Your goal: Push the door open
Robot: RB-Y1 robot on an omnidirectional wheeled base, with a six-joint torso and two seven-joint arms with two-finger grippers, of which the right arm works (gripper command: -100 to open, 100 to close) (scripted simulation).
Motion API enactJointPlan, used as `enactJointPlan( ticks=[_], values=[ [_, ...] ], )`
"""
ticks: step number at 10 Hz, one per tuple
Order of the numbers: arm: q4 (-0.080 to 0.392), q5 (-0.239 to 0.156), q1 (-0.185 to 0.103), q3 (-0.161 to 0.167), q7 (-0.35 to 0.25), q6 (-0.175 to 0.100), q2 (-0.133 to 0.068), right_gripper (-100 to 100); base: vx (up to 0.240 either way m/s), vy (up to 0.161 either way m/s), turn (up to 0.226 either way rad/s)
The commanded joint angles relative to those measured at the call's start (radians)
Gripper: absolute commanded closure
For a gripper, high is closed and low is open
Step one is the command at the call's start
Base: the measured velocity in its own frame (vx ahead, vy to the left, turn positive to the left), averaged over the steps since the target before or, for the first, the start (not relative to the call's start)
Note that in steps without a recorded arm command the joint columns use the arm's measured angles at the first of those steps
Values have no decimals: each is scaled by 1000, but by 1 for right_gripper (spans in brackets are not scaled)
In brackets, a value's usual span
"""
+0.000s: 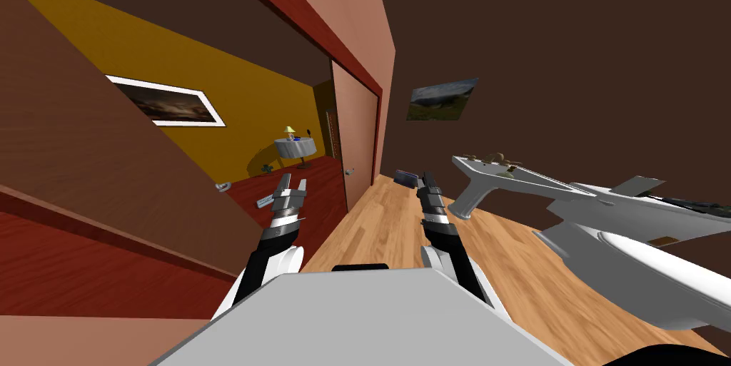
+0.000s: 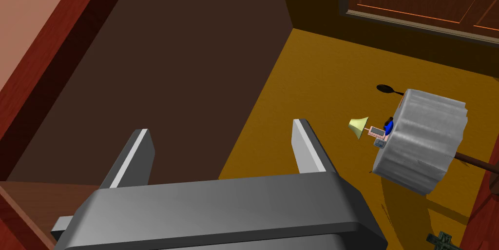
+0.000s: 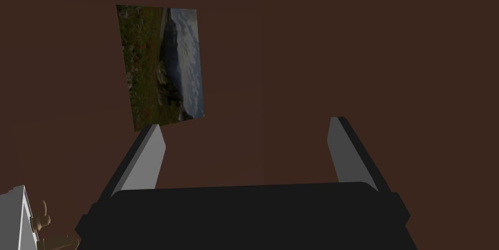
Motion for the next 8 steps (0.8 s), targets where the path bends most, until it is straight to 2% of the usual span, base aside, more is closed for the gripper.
enactJointPlan(
  ticks=[1, 8],
  values=[
    [36, -3, -15, 25, -5, -10, -9, -100, 159, 30, -7],
    [188, -15, -76, 128, -29, -51, -37, -100, 135, -22, 2]
  ],
)
